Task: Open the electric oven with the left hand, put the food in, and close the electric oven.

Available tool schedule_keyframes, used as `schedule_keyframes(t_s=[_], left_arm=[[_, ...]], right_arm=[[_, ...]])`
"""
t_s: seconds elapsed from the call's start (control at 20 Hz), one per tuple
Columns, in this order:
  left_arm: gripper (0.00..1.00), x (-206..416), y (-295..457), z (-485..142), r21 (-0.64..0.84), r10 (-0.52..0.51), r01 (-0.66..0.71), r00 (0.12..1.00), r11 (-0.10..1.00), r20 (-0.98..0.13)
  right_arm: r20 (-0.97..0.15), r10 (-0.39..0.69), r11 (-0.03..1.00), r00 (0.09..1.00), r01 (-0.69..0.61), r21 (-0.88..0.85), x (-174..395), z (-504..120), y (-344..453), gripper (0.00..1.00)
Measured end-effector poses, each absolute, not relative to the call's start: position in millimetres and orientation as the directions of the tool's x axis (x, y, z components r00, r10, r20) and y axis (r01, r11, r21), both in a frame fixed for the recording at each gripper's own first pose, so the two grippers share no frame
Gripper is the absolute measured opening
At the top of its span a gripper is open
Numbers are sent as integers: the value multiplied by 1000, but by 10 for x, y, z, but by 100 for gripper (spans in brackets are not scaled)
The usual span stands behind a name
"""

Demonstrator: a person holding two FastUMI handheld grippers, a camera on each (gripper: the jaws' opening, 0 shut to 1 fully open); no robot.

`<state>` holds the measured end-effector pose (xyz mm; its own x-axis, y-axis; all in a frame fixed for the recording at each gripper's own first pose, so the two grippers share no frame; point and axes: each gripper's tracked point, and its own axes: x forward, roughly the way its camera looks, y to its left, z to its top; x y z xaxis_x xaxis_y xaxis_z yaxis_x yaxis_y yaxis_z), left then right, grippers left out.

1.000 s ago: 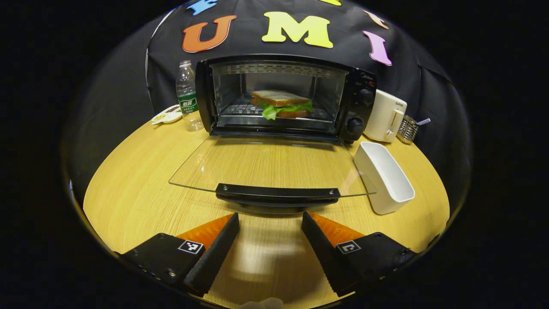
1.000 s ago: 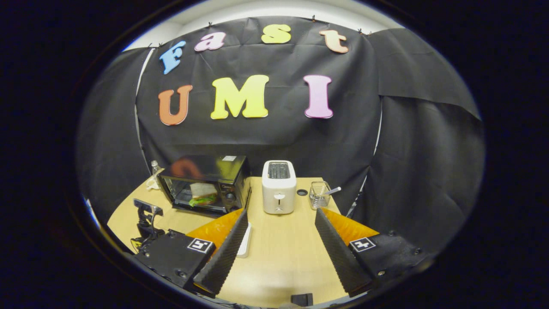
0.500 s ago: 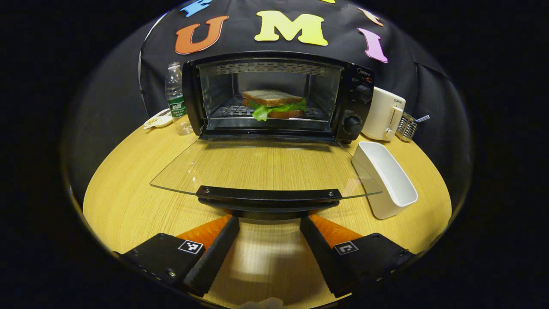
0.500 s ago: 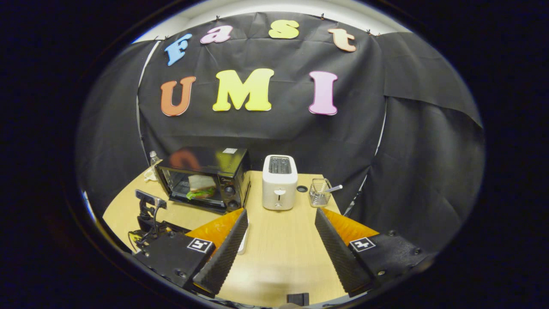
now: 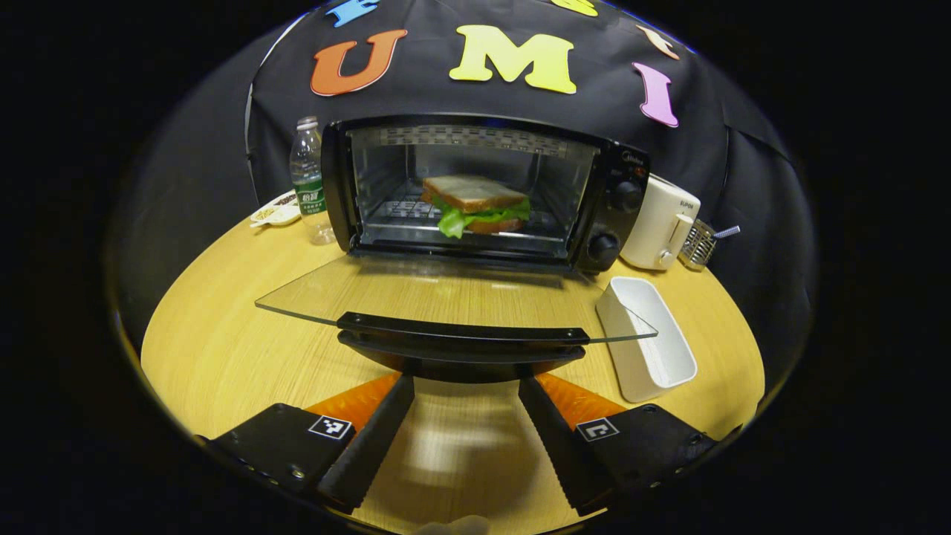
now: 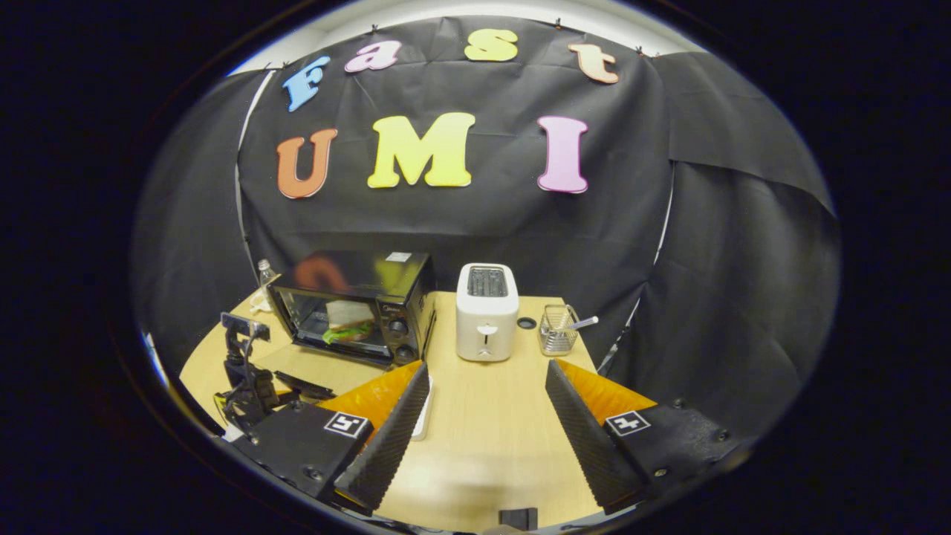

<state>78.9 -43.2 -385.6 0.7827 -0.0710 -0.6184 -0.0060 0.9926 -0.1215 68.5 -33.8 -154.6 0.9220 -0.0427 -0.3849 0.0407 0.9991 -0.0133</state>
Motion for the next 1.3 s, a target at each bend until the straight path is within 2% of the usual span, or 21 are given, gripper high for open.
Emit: schedule_keyframes(t_s=[0.35,0.95,1.3], left_arm=[[94,1183,-381,-3345,-146,-72,-9,839,989,-539],[94,1796,-413,-2886,-110,-88,41,882,993,-463],[94,1737,-429,-2922,-100,-107,67,874,993,-475]], right_arm=[[-380,-43,999,924,41,-13,690,-1523,-356,100],[-370,-55,998,927,63,9,673,-1447,-383,100],[-353,-58,998,934,61,-3,698,-1390,-342,100]])
